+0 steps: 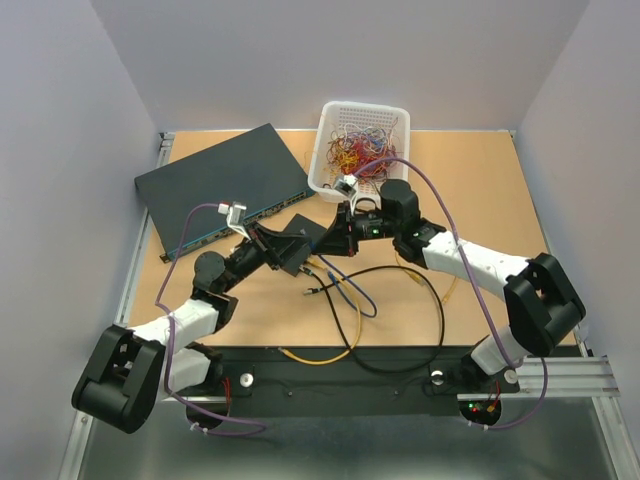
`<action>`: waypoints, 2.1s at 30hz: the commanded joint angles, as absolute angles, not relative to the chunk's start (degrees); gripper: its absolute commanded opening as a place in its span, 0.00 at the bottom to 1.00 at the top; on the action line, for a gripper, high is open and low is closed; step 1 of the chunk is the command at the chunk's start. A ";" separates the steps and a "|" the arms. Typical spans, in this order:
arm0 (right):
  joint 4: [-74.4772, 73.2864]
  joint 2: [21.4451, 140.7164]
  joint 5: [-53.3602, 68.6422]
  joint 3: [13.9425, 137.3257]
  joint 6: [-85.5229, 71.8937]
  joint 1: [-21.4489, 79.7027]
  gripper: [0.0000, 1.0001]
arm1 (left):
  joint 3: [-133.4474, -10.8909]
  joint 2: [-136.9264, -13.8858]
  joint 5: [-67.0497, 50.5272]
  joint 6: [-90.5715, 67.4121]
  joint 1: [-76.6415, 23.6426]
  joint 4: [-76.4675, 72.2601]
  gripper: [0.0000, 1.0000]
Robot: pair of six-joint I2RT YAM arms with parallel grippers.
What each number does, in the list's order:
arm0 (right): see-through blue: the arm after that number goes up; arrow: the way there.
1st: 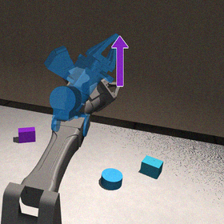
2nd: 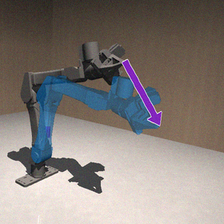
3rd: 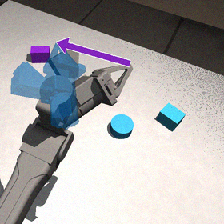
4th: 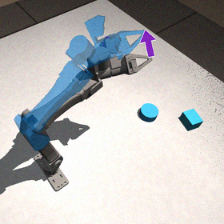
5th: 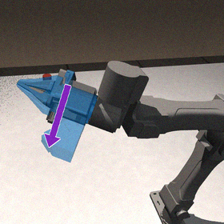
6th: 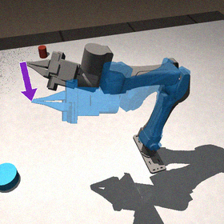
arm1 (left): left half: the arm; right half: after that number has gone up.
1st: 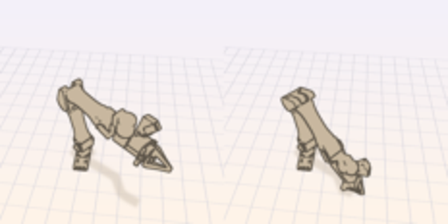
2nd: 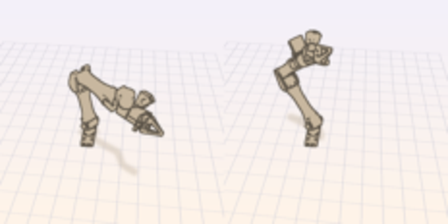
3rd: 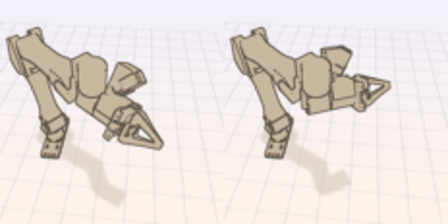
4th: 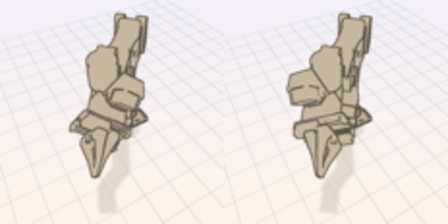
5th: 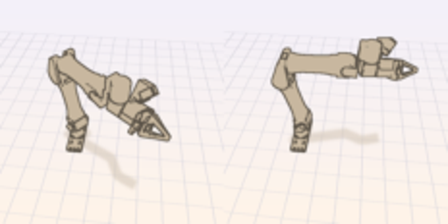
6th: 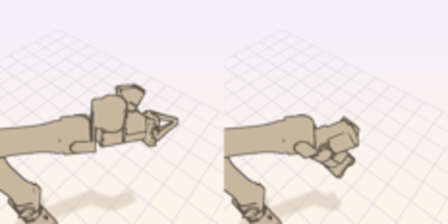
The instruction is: Insert the plug into the switch port
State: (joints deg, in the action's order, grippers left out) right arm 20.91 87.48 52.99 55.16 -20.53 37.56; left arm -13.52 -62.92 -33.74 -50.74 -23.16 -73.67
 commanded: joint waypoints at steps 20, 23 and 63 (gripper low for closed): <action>10.64 79.71 7.74 59.06 -8.26 50.53 0.69 | -26.72 -52.47 -12.48 -45.79 -26.63 -36.83 0.00; 10.55 82.70 6.25 60.64 -7.91 52.29 0.69 | -27.16 -53.26 -12.31 -45.79 -27.25 -36.91 0.00; 21.35 81.48 14.76 54.23 -14.50 53.35 0.00 | -22.59 -46.41 -17.04 -40.17 -28.04 -45.17 0.57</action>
